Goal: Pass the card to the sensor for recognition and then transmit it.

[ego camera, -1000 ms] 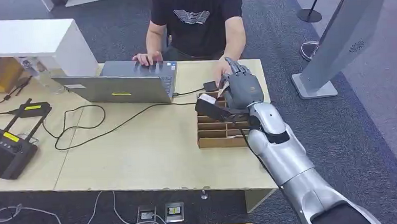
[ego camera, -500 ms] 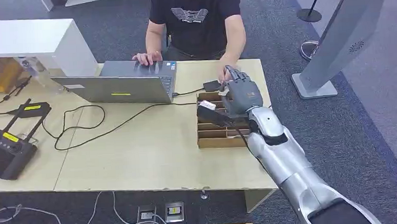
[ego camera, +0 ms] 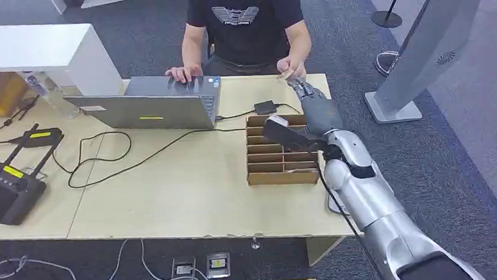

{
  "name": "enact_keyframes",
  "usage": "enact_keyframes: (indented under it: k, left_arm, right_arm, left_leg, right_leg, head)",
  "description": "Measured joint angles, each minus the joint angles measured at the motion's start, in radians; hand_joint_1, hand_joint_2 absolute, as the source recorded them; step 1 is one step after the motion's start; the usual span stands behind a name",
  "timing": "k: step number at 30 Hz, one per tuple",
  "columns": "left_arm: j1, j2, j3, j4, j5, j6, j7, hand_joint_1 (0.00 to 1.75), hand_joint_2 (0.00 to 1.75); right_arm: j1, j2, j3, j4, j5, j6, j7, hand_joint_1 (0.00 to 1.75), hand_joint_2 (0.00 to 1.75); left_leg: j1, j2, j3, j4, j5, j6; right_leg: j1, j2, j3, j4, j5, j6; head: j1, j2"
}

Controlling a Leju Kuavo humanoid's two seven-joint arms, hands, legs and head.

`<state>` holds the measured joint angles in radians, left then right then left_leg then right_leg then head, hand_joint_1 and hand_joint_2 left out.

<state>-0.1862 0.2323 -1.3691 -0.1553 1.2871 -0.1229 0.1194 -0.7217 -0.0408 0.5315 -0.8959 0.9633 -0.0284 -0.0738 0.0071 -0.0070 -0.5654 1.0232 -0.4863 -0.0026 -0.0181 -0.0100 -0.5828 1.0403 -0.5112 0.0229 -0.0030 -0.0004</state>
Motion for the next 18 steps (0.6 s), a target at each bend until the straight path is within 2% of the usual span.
enact_keyframes:
  k: [4,5,6,13,18]
  left_arm:
    - [0.002,0.0,0.005,0.0,0.006,0.015,0.0,0.0,0.0]
    - [0.003,0.0,0.007,0.0,0.008,0.019,0.0,0.0,0.0]
    - [0.005,0.0,0.008,0.0,0.01,0.021,0.0,0.0,0.0]
    - [0.007,-0.013,0.03,-0.003,0.024,0.072,-0.001,0.0,0.0]
    - [0.007,-0.015,0.038,-0.006,0.023,0.026,-0.001,0.0,0.0]
  right_arm:
    - [0.045,-0.069,-0.037,-0.167,-0.005,0.159,0.14,0.0,0.0]
    - [0.066,-0.088,-0.042,-0.214,0.005,0.179,0.164,0.0,0.0]
    - [0.087,-0.11,-0.051,-0.264,0.011,0.19,0.177,0.0,1.75]
    - [0.212,-0.217,-0.078,-0.523,0.086,0.236,0.246,0.0,1.75]
    - [0.347,-0.239,-0.073,-0.644,0.134,0.231,0.308,0.0,1.75]
  left_leg:
    - [0.0,0.0,0.0,0.0,0.0,0.0]
    - [0.0,0.0,0.0,0.0,0.0,0.0]
    - [0.0,0.0,0.0,0.0,0.0,0.0]
    - [0.0,0.004,0.002,0.0,-0.002,-0.002]
    - [0.001,0.004,0.001,0.0,-0.002,-0.002]
  right_leg:
    - [0.0,0.0,0.0,0.0,0.0,0.0]
    - [0.0,0.0,0.0,0.0,0.0,0.0]
    - [0.0,0.0,0.0,0.0,0.0,0.0]
    - [0.0,0.004,0.0,0.0,0.0,0.0]
    - [0.001,0.004,0.0,0.0,0.0,0.0]
  head:
    - [0.0,0.0]
    - [0.0,0.0]
    - [0.0,0.0]
    - [0.0,0.0]
    - [0.0,0.0]
